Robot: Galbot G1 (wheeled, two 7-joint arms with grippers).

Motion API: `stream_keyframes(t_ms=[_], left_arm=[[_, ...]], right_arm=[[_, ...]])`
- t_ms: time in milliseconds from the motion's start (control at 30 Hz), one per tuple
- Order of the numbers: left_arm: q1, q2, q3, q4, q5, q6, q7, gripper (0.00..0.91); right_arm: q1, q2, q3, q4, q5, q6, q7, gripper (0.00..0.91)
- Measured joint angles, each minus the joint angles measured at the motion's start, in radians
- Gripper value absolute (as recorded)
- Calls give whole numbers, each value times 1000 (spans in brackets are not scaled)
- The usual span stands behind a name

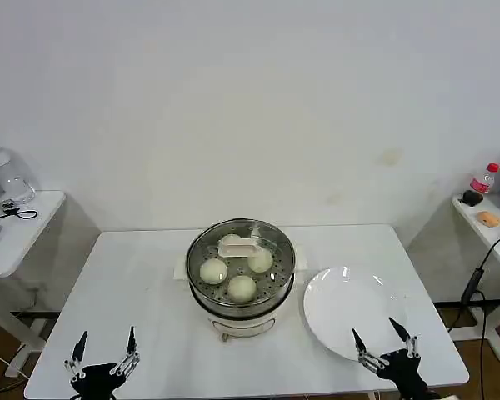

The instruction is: Take steamed baozi put them in steamer then cover it.

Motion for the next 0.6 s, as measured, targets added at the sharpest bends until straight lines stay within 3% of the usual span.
stream_keyframes(t_ms=[600], left_arm=[[30,-8,1,15,-41,-11,-12,907]], right_arm=[[-8,-9,-41,25,-3,-15,19,907]])
